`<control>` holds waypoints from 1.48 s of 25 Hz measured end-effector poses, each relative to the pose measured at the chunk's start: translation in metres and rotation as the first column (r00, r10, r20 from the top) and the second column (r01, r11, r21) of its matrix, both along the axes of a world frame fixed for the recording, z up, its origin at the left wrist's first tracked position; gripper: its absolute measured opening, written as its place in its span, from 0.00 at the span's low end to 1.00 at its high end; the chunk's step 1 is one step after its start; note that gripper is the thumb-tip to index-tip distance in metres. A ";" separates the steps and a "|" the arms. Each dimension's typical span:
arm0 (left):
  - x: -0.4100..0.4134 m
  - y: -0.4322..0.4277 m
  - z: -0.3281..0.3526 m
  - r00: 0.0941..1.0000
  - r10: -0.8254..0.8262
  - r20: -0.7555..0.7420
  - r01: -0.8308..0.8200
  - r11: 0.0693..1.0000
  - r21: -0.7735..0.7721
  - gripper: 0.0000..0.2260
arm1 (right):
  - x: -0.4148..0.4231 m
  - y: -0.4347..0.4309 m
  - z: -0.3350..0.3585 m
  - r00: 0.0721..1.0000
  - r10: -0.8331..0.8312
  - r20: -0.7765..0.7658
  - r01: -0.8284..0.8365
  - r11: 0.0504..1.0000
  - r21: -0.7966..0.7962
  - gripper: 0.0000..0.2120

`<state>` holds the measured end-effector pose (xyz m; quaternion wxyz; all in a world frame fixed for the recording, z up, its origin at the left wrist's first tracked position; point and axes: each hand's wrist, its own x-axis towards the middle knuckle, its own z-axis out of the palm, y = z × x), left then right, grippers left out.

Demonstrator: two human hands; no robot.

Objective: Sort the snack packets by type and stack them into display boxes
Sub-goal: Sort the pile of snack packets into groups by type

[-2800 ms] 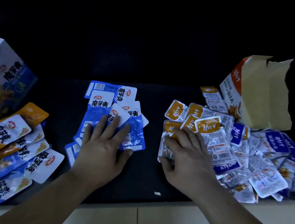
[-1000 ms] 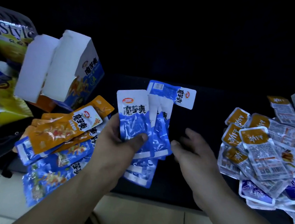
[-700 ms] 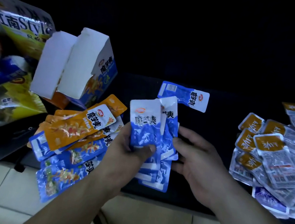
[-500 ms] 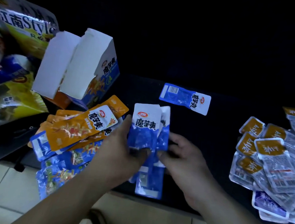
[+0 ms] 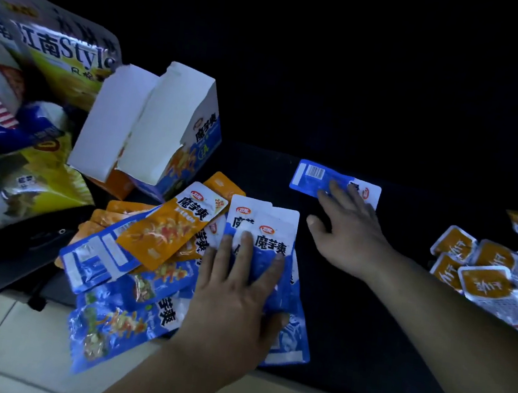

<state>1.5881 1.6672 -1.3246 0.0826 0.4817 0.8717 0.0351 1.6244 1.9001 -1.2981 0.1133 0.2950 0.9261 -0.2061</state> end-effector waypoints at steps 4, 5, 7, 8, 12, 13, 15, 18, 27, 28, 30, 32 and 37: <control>0.001 -0.003 -0.007 0.999 -0.020 0.032 0.019 0.999 0.026 0.34 | 0.033 -0.029 0.015 1.000 0.008 -0.012 -0.007 0.998 0.065 0.30; 0.002 -0.003 -0.007 0.998 -0.018 0.068 0.016 1.000 0.027 0.34 | 0.044 -0.039 0.020 1.000 0.005 0.002 -0.006 0.999 0.047 0.30; 0.006 0.002 -0.005 0.991 -0.025 0.133 0.020 0.999 0.040 0.33 | 0.065 -0.056 0.032 0.998 -0.018 0.063 0.020 0.999 -0.040 0.31; 0.009 0.005 -0.002 0.985 -0.035 0.168 0.025 0.998 0.063 0.32 | 0.072 -0.061 0.039 0.996 -0.037 0.082 0.045 0.994 -0.098 0.30; -0.018 0.008 0.021 0.988 0.010 0.157 -0.047 0.970 0.240 0.23 | 0.067 -0.071 0.056 0.996 -0.025 0.081 0.033 0.994 -0.101 0.31; -0.037 0.007 0.026 0.993 0.085 0.086 -0.104 0.962 0.251 0.23 | 0.058 -0.075 0.055 0.997 -0.013 0.073 0.020 0.995 -0.099 0.33; -0.074 -0.001 0.033 0.970 0.241 0.035 -0.243 0.965 0.099 0.27 | 0.035 -0.088 0.046 0.996 0.025 0.086 -0.012 0.989 -0.150 0.37; -0.091 -0.010 0.021 0.953 0.296 0.062 -0.288 0.952 -0.107 0.34 | 0.011 -0.104 0.022 0.984 0.047 0.175 -0.023 0.990 -0.137 0.46; -0.033 0.004 0.004 0.981 0.117 0.152 -0.134 0.985 0.110 0.25 | 0.059 -0.075 0.016 0.970 -0.062 0.234 0.077 0.995 -0.058 0.48; -0.026 0.007 0.004 0.980 0.095 0.175 -0.120 0.984 0.134 0.24 | 0.064 -0.072 0.018 0.969 -0.073 0.236 0.092 0.993 -0.072 0.48; -0.017 0.010 0.001 0.980 0.042 0.192 -0.081 0.976 0.201 0.23 | 0.068 -0.068 0.023 0.971 -0.087 0.223 0.111 0.989 -0.098 0.48; -0.020 0.008 0.002 0.970 0.013 0.241 -0.085 0.954 0.289 0.21 | 0.068 -0.063 0.029 0.977 -0.111 0.183 0.137 0.981 -0.140 0.46; -0.044 0.009 0.011 0.949 0.107 0.297 -0.202 0.929 0.311 0.21 | 0.067 -0.076 0.034 0.989 -0.148 0.010 0.145 0.958 -0.249 0.39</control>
